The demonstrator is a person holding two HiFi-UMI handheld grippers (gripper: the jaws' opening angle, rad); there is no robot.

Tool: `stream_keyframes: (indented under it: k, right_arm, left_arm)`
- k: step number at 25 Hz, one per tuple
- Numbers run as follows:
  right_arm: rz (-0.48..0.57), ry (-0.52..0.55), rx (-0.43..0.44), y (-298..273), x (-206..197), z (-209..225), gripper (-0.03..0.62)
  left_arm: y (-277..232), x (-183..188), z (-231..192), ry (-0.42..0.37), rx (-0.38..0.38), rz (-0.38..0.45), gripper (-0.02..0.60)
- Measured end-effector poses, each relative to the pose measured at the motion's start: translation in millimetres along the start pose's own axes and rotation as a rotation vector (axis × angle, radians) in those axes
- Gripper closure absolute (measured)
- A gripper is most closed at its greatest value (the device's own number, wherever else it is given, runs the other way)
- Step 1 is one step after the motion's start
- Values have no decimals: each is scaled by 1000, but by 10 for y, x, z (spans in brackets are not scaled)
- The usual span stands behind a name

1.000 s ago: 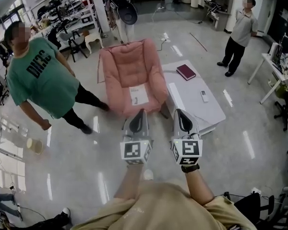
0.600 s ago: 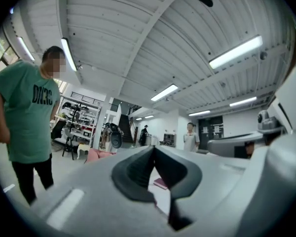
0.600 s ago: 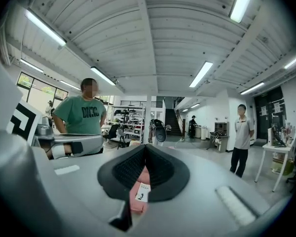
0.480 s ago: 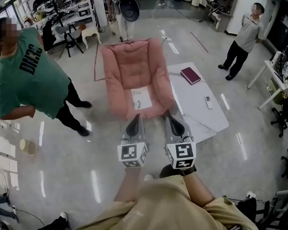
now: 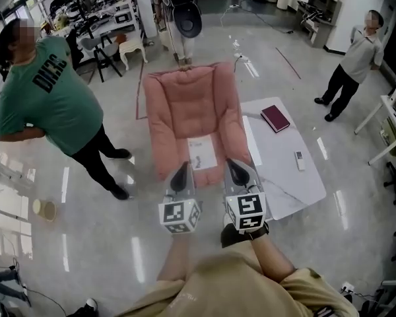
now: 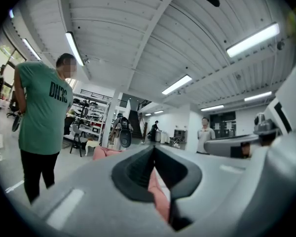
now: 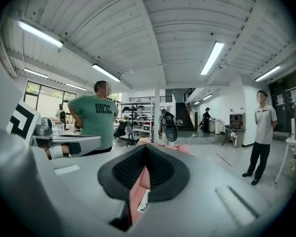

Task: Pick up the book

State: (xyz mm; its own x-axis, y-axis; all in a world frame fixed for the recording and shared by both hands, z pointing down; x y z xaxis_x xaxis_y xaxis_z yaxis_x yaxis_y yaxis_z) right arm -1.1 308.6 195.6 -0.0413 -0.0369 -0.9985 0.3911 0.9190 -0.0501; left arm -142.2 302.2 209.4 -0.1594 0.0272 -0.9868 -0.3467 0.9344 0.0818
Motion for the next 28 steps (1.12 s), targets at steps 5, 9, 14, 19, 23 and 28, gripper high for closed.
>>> stream_keyframes:
  k: [5, 9, 14, 19, 23, 28]
  right_arm:
    - [13, -15, 20, -738, 94, 653, 589]
    - [-38, -43, 52, -1273, -69, 1024, 589]
    - [-139, -92, 105, -1755, -564, 1465, 589]
    - [-273, -202, 107, -2223, -1302, 1653, 589]
    - [-427, -238, 107, -2507, -2070, 1674, 589]
    - [-617, -321, 75, -2909, -3058, 1666, 589]
  left_arm:
    - [-895, -9, -6, -21, 12, 1, 580]
    - [-1439, -226, -125, -19, 45, -65, 580]
    - [-1912, -715, -245, 11, 87, -181, 580]
    - [-2150, -1446, -590, 25, 115, -352, 580]
    - [-2312, -2094, -884, 89, 131, -489, 580]
    - [-2574, -2910, -1259, 142, 81, -670, 580]
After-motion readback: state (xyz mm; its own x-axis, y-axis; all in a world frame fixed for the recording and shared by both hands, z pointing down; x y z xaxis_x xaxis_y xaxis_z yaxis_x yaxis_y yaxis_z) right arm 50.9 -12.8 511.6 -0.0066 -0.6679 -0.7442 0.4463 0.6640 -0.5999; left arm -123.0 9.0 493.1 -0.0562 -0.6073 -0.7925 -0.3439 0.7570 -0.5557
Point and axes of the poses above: the fingertips, and each gripper's own axes: y backward along the fingers, z to its right, x out of its top, the point moved 4 cm from there along y, backward along the fingers, and after that the axes turned 5 degrees about z, right-handed, at the moved point
